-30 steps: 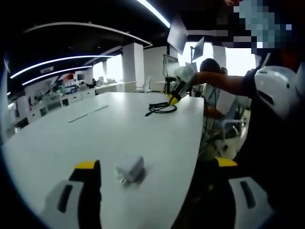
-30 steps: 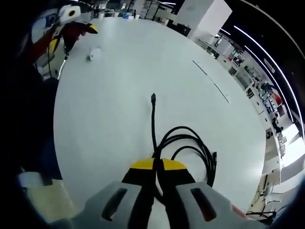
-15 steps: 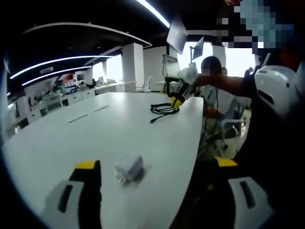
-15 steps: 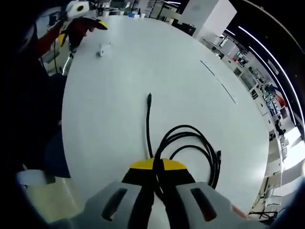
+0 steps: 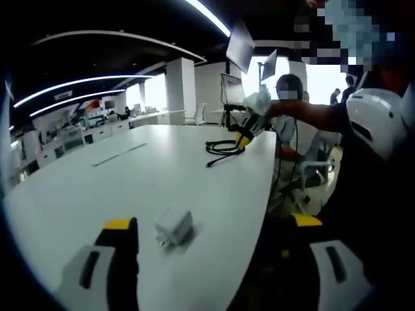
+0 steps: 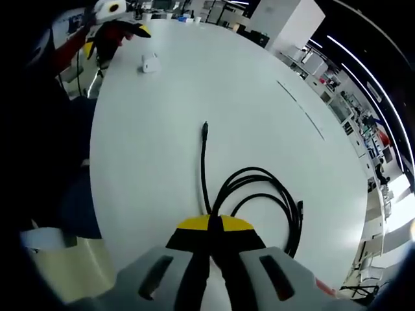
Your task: Plug the desk Type‑C cable into the charger adapter.
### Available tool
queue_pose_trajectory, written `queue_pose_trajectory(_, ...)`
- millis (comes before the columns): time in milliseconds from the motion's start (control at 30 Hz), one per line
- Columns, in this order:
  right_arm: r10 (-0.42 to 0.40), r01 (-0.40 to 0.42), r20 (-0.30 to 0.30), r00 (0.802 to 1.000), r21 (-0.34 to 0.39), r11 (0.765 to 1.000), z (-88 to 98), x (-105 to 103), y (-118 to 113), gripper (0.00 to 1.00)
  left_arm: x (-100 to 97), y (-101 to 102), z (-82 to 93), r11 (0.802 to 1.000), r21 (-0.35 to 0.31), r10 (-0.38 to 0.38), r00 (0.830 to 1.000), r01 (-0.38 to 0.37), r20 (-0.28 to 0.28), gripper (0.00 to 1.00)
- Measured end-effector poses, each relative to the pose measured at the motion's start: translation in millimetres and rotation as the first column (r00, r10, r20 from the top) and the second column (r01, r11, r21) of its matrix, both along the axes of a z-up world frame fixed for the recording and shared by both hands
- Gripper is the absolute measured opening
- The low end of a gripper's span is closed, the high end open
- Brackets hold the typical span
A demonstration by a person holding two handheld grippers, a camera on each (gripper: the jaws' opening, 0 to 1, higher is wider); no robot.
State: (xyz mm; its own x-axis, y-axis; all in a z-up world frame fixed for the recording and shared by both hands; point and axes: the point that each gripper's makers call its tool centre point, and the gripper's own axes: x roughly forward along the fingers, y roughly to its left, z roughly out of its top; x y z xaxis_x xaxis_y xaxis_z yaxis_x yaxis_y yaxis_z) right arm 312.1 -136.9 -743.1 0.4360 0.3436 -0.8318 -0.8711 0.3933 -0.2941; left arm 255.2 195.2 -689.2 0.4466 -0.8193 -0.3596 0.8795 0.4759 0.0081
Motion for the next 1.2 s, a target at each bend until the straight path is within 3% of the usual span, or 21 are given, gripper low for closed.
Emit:
queue_pose_trajectory(367, 0.017, -0.018, -0.011, 1.0, -0.012, 1.0, -8.4, -9.9, 4.7, 0.02, 0.0, -2.0, -0.9, 1.0, 0.002, -0.004, 1.0, 0.004, -0.003, 0.96)
queue_pose_trajectory(867, 0.02, -0.02, -0.001, 1.0, -0.01, 1.0, -6.5, -4.9, 2.7, 0.07, 1.6, -1.6, 0.3, 1.0, 0.005, -0.004, 1.0, 0.004, -0.001, 0.96)
queue_pose_trajectory(1200, 0.058, -0.058, 0.024, 0.998, 0.027, 0.998, 2.3, -3.8, 25.9, 0.07, 1.6, -2.4, -0.3, 1.0, 0.008, -0.007, 1.0, 0.007, -0.002, 0.96)
